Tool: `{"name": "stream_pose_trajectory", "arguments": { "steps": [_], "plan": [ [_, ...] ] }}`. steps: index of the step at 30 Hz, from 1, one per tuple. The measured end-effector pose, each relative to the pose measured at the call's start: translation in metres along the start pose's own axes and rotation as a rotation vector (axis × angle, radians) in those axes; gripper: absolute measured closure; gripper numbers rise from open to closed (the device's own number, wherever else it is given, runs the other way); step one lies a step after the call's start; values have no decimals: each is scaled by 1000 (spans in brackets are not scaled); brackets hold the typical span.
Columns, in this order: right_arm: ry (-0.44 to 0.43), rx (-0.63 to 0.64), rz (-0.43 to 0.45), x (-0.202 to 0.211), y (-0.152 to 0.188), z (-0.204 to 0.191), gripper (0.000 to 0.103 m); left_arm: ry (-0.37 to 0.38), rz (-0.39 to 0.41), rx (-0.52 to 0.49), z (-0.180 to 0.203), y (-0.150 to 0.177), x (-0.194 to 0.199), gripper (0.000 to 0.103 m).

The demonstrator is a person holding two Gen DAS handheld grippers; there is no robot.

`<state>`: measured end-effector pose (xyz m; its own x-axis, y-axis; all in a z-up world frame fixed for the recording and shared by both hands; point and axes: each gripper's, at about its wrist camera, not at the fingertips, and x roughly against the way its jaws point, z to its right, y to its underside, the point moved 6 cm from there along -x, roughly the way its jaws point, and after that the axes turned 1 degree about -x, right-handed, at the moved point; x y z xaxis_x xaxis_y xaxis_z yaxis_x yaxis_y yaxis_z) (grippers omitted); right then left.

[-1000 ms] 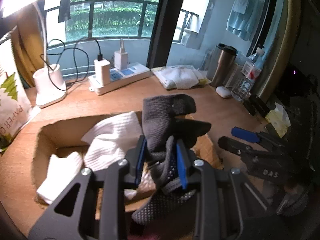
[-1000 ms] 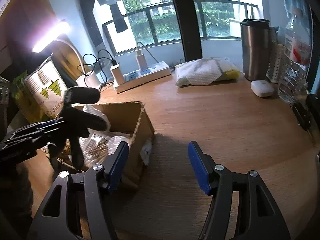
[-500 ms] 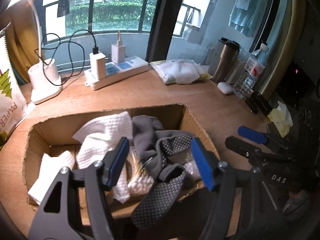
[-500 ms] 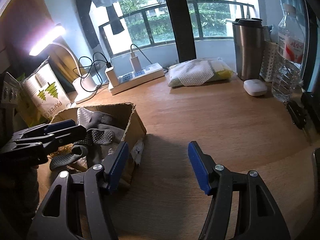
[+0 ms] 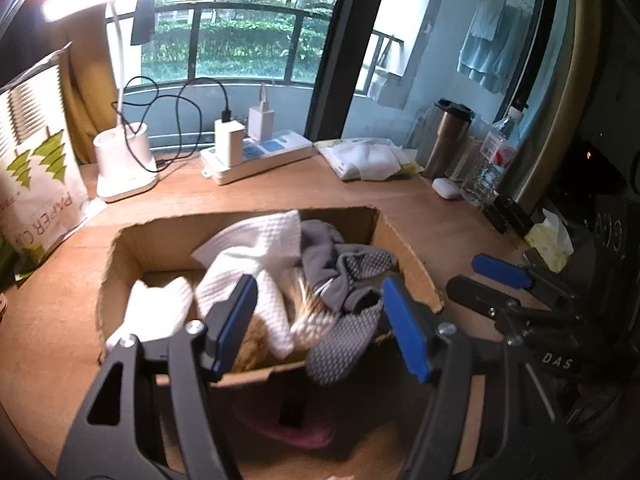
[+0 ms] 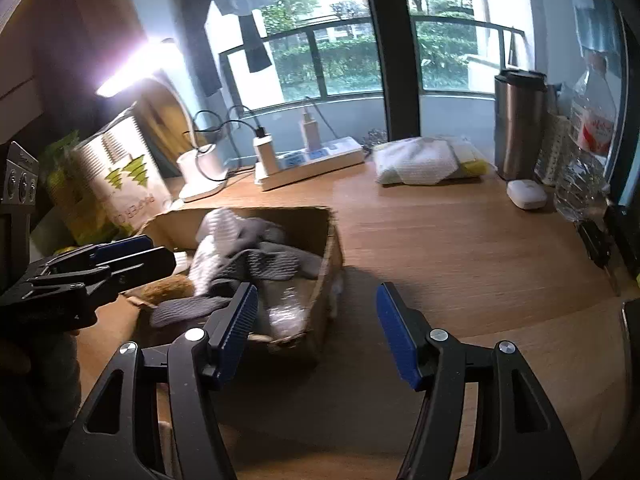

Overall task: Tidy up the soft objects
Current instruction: 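Lower the grey sock into the box and open the left gripper, then move both grippers back toward the pink plush and tissue pack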

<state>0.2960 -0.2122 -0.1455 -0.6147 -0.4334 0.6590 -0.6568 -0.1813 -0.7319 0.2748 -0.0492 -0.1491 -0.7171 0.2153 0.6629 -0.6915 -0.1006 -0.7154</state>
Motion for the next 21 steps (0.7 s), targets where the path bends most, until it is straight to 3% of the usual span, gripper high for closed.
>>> {"name": "stream_pose_trajectory", "arguments": {
  "steps": [21],
  "plan": [
    [-2, 80, -25, 15, 38, -75, 38, 17, 30, 56, -38, 55, 55, 36]
  ]
}}
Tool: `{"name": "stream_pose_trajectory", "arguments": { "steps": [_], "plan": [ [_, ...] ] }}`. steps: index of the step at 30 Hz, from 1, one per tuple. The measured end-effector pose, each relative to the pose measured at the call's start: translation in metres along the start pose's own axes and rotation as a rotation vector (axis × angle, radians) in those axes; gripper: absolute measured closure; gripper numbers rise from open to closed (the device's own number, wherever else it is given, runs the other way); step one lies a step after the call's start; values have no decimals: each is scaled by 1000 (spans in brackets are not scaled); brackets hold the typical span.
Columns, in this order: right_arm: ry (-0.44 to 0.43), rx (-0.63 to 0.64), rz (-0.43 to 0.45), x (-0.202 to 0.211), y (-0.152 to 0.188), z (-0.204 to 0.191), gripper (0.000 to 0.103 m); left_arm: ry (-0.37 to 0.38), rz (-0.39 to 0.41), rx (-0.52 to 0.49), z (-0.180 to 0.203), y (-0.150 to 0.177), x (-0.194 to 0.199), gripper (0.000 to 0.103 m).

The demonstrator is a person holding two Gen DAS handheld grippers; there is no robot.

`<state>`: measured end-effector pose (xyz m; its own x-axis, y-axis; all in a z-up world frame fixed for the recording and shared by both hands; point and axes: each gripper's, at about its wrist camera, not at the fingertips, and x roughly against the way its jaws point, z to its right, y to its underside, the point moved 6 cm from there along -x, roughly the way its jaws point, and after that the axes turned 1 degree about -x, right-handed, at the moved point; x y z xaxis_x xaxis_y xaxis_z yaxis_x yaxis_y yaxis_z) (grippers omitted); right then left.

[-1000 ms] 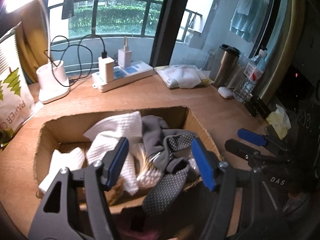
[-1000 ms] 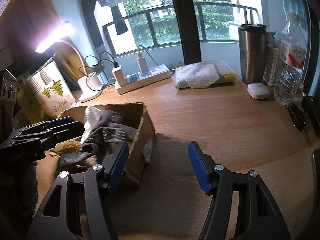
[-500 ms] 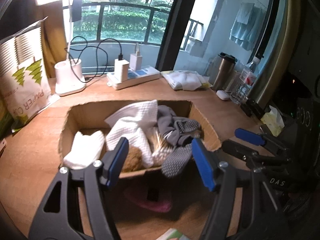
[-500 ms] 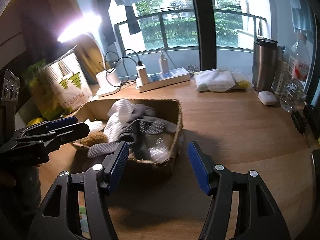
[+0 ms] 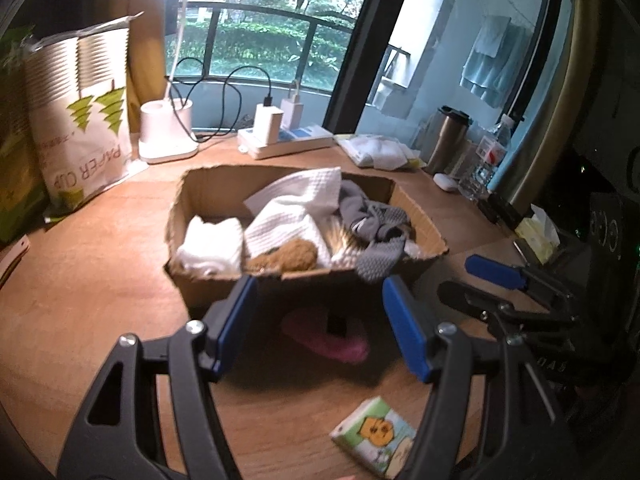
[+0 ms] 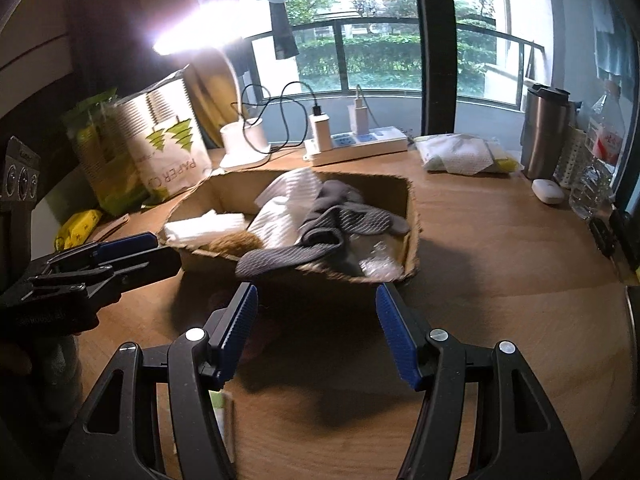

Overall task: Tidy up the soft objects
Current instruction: 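Move both grippers back toward the pink plush and tissue pack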

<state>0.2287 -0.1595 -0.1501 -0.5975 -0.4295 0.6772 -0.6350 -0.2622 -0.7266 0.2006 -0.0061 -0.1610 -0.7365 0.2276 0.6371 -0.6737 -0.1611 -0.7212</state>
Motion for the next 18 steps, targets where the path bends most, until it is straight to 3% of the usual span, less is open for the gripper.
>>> {"name": "stream_pose_trajectory", "arguments": {
  "steps": [18],
  "plan": [
    [-27, 52, -72, -5, 55, -47, 38, -16, -21, 43, -25, 59, 26, 36]
  ]
}}
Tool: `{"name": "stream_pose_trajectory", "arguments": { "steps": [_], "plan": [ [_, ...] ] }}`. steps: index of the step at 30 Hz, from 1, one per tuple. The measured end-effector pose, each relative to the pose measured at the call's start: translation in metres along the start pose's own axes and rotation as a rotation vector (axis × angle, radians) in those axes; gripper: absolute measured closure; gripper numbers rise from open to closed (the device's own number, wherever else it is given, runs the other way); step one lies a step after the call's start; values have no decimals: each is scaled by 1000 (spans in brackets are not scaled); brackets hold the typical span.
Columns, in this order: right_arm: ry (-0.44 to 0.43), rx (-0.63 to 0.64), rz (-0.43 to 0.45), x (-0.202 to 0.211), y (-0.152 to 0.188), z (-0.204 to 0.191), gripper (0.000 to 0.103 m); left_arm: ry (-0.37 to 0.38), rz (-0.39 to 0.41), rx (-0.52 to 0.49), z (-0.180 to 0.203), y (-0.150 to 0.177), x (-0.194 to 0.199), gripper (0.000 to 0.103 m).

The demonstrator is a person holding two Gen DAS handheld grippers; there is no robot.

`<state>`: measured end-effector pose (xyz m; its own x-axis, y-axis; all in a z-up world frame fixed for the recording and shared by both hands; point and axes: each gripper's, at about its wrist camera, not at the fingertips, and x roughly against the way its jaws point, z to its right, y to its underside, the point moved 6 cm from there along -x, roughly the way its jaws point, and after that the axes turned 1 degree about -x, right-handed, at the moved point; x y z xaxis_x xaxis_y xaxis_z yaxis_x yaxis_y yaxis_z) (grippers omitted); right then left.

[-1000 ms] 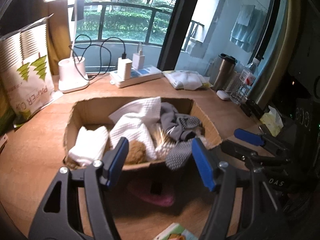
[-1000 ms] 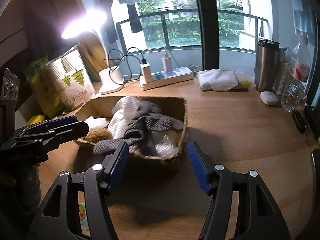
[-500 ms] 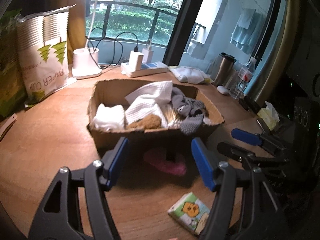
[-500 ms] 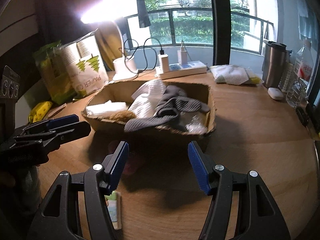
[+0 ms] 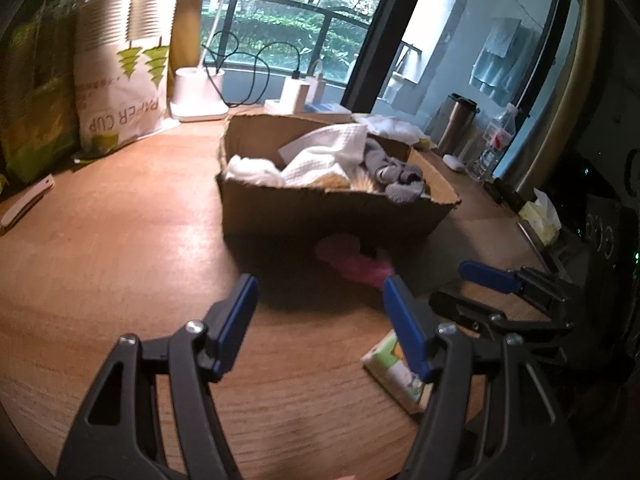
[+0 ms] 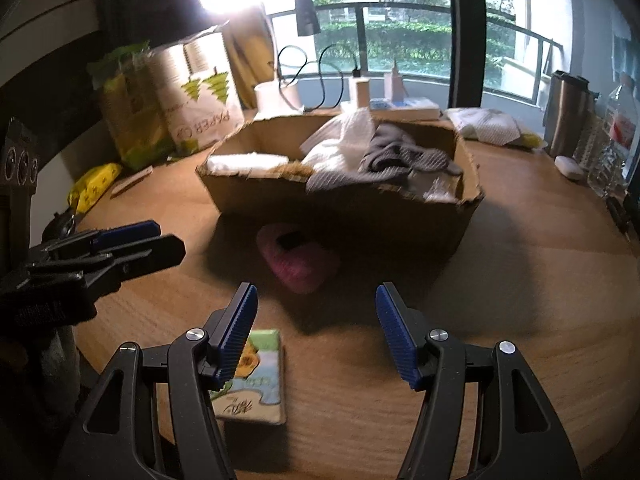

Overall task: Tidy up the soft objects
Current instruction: 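Move both grippers back toward the pink plush and tissue pack, then grasp the bear tissue pack with the right gripper while the left grasps the pink plush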

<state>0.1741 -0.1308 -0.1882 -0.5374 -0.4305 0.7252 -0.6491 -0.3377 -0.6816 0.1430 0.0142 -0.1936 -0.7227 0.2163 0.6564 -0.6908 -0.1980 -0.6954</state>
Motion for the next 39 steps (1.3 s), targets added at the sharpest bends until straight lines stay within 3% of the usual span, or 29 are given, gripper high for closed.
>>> {"name": "stream_pose_trajectory", "arguments": {
  "steps": [12, 20, 22, 23, 32, 34, 39],
  "plan": [
    [-44, 64, -61, -7, 19, -25, 38, -15, -17, 23, -11, 23, 0, 36],
    [-86, 119, -149, -26, 38, -38, 40, -38, -41, 33, -14, 27, -7, 36],
    [-95, 117, -152, -28, 40, -36, 45, -41, -48, 32, -13, 27, -10, 36],
    [-101, 110, -151, -29, 40, -34, 52, -42, -52, 29, -12, 27, -12, 36],
    [-93, 59, -129, -31, 31, -3, 53, -39, -92, 1, 3, 23, -32, 36],
    [-91, 48, -126, -32, 28, 5, 53, -37, -99, -6, 7, 21, -38, 27],
    [-75, 22, -107, -34, 19, 26, 53, -34, -114, -38, 21, 11, -52, 24]
  ]
}}
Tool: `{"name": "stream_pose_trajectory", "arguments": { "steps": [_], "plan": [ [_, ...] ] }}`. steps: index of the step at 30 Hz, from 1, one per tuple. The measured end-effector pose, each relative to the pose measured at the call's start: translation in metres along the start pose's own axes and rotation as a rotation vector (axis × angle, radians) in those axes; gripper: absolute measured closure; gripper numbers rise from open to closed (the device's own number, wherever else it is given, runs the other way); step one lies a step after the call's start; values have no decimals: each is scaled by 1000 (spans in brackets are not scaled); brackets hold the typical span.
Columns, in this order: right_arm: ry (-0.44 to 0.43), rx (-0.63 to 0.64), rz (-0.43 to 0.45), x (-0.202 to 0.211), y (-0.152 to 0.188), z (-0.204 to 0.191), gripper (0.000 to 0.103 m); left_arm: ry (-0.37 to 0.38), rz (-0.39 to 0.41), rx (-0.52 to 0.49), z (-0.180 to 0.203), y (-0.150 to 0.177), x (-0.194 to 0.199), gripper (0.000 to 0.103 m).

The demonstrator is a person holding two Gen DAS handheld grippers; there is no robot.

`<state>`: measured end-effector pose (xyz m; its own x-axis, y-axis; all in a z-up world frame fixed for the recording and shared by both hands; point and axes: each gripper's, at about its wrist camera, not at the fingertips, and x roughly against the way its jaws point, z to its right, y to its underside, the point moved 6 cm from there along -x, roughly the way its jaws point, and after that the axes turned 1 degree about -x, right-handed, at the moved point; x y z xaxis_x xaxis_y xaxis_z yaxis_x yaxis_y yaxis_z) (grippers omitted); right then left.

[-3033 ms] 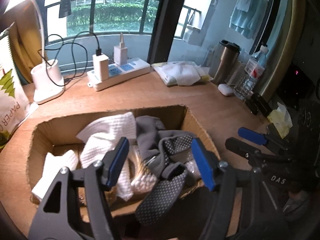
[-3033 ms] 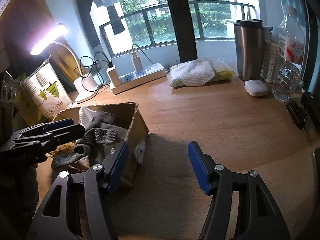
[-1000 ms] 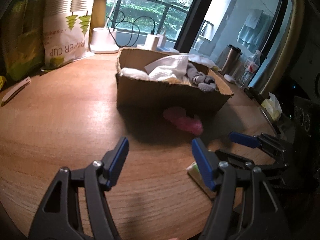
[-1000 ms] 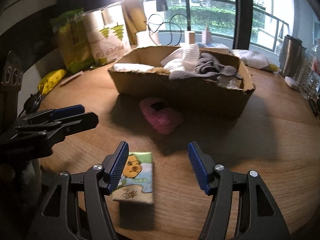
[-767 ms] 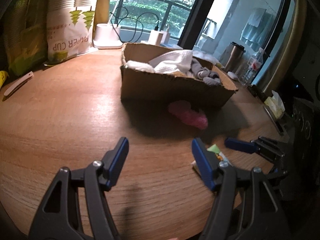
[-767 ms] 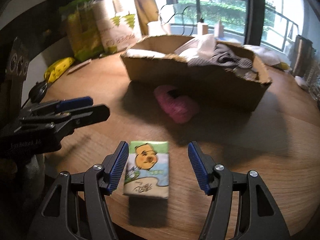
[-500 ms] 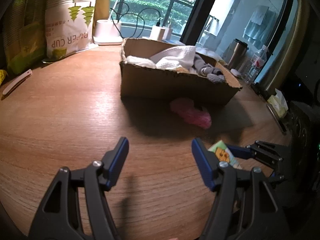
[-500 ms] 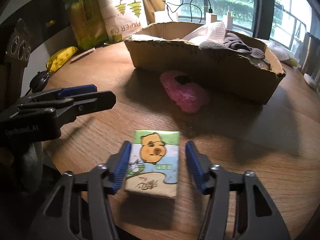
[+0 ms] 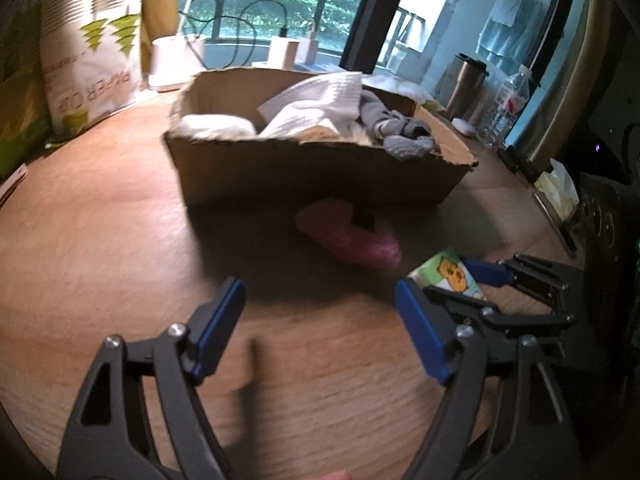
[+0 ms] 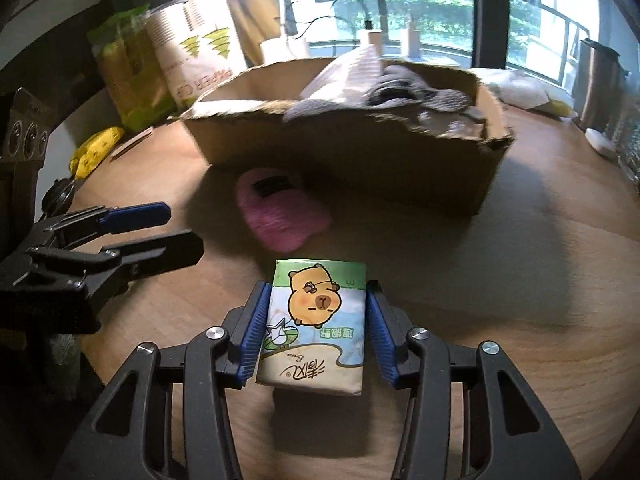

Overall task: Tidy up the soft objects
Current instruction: 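Grasp the bear tissue pack with the right gripper while the left grasps the pink plush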

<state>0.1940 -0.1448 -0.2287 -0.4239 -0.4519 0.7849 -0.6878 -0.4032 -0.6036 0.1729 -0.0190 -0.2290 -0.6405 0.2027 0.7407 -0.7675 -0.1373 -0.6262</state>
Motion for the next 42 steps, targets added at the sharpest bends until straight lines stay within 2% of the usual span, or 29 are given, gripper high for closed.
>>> {"name": "stream_pose_trajectory", "arguments": {
  "steps": [12, 18, 23, 27, 29, 33, 42],
  "plan": [
    [12, -70, 19, 2, -14, 50, 53, -26, -29, -66, 25, -31, -33, 23],
    [14, -111, 24, 1, -15, 69, 53, -34, -74, -72, 25, -34, -53, 23],
    [7, -119, 28, 0, -16, 72, 53, -76, -106, -92, 27, -33, -65, 23],
    [9, -118, 29, -1, -16, 71, 53, -65, -102, -109, 30, -33, -65, 25],
    [11, -117, 29, 0, -16, 71, 53, -58, -93, -117, 31, -32, -63, 36],
    [17, -116, 31, 2, -17, 70, 53, -32, -85, -127, 33, -31, -57, 41],
    [10, -66, 57, 13, -27, 47, 54, 8, -19, -115, 30, -35, -24, 42]
  ]
}}
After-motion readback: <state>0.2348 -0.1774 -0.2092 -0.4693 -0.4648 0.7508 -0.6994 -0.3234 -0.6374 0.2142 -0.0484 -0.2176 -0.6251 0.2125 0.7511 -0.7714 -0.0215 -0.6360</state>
